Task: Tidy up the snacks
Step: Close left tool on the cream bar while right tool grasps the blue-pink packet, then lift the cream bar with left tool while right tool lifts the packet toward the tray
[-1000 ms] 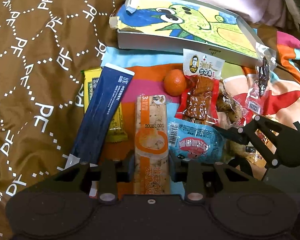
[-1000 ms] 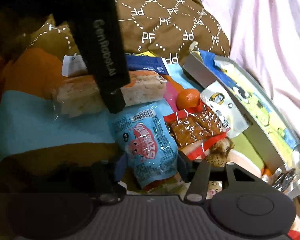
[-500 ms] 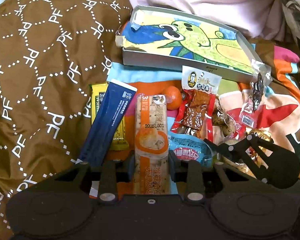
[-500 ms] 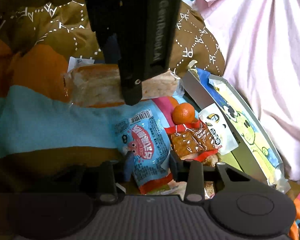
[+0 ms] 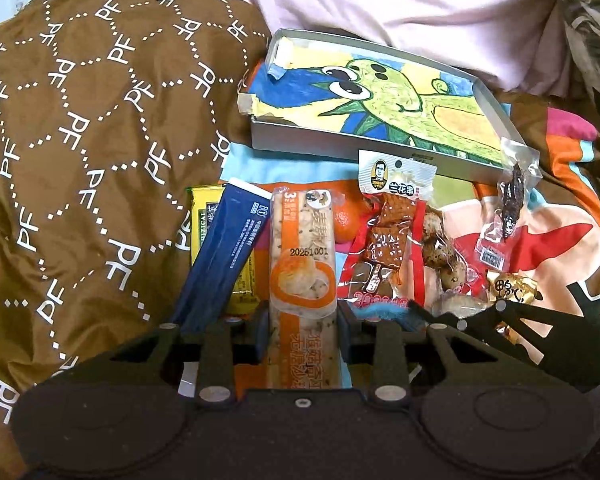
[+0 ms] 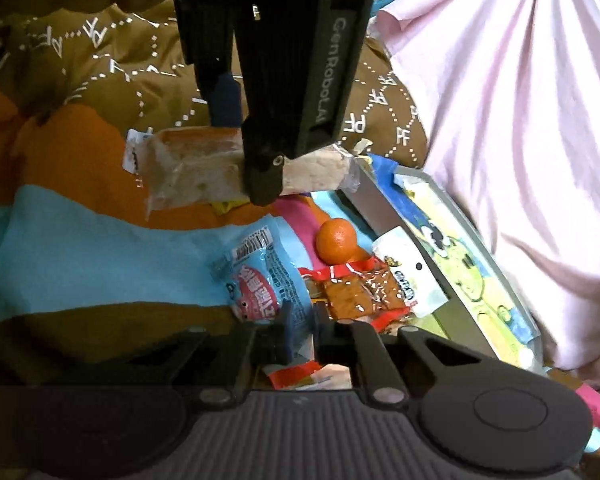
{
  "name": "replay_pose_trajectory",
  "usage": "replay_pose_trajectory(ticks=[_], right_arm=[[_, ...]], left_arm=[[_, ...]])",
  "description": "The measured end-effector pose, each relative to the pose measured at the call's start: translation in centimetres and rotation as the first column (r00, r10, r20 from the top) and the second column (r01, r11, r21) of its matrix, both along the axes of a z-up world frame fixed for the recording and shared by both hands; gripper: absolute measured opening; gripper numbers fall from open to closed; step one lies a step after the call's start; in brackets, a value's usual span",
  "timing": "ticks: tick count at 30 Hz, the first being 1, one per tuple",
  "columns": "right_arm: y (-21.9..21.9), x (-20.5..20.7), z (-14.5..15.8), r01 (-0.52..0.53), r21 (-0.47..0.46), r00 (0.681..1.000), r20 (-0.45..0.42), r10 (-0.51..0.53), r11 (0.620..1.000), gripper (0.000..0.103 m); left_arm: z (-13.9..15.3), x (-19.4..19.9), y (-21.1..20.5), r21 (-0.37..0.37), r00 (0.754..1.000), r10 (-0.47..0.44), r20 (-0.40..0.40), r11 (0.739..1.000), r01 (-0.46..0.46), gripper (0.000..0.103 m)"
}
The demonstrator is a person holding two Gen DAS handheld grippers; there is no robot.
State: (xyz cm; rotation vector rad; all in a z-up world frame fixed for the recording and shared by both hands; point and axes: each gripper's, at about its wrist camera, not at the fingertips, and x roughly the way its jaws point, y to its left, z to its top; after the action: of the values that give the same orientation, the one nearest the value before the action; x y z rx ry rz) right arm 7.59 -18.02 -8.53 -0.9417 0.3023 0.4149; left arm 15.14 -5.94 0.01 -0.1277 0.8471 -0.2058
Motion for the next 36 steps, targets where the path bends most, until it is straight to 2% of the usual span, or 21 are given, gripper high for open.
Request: replay_pose_trajectory(ticks=[5,7,11,14,19,24,36], right_arm=[[-0.7,-0.7,0.5,-0.061,0.029,0.988,-0.139,0.064,0.998,0.012],[-0.4,-0.8,0.1,-0.068,0.001,0.989,-0.129,0.068,0.998,0.015],[0.3,0.3,-0.6,-0.053,-0.029,0.993,-0.109,0.05,0.998,0.031],[0.5,0.7,-1.2,-0.042,-0.042,0.994,-0.106,0.037,0.998,0.028],[0.9,-0.4,-1.6,-0.052,-0.079,0.998,-0.038,0.049,0.996,0.022],[0.9,-1.5,-1.1,-0.034,-0.103,0.998,0.056,0.04,0.994,0.021],[1.0,-3.4,-0.3,-0.066,-0.133,0.971,0.222,0.094,0.989,0.02]], left_arm=[[-0.1,0.0,0.0,0.005,1.0,0.0,-0.003,1.0,0.0,0.035],[-0.3,0.1,0.1,0.008,1.0,0.001,-0.004,1.0,-0.001,0.035],[-0.4,0.1,0.1,0.007,1.0,0.002,-0.007,1.0,-0.002,0.035],[-0.4,0.1,0.1,0.005,1.0,0.001,-0.006,1.0,-0.001,0.035],[-0.1,0.2,0.0,-0.002,1.0,0.01,0.008,1.0,-0.01,0.035],[1.1,0.3,-0.2,-0.011,0.999,0.014,0.046,1.0,-0.014,0.035],[4.2,1.5,-0.1,-0.043,0.992,0.061,0.111,0.997,-0.056,0.035]])
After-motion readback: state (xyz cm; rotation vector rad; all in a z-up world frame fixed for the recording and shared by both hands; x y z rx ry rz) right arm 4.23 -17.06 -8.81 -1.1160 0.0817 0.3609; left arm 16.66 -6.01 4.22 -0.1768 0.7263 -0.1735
